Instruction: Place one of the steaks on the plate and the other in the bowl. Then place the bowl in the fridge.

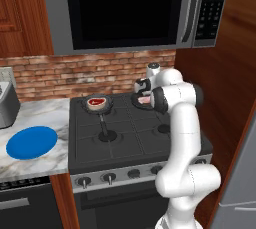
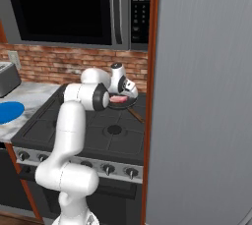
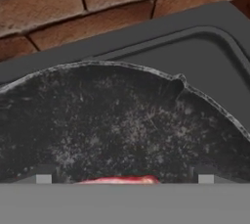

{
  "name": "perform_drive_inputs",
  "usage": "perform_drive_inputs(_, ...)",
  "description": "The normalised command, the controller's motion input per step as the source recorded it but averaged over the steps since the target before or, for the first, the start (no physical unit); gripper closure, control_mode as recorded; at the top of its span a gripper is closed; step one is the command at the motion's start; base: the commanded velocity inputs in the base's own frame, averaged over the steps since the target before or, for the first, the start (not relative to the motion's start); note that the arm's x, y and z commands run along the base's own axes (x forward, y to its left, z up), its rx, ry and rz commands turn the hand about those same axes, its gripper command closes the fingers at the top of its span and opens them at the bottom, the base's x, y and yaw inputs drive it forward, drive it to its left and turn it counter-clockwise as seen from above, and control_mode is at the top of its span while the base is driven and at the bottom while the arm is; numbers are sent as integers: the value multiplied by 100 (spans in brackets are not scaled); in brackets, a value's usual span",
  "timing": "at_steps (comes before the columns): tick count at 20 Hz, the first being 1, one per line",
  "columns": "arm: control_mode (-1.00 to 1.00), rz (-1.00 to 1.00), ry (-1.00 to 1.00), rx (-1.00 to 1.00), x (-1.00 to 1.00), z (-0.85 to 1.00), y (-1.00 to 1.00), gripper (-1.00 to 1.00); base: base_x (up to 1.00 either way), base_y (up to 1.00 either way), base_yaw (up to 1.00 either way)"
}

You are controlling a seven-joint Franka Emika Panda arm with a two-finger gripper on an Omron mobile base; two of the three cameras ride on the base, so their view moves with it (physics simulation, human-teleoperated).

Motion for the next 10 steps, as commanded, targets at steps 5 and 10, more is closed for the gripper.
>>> perform_drive_inputs(5, -100, -9, -1, 0, -19, 0, 0, -100, 0, 0, 0)
perform_drive_inputs(10, -100, -11, -5, 0, -11, 0, 6, -100, 0, 0, 0)
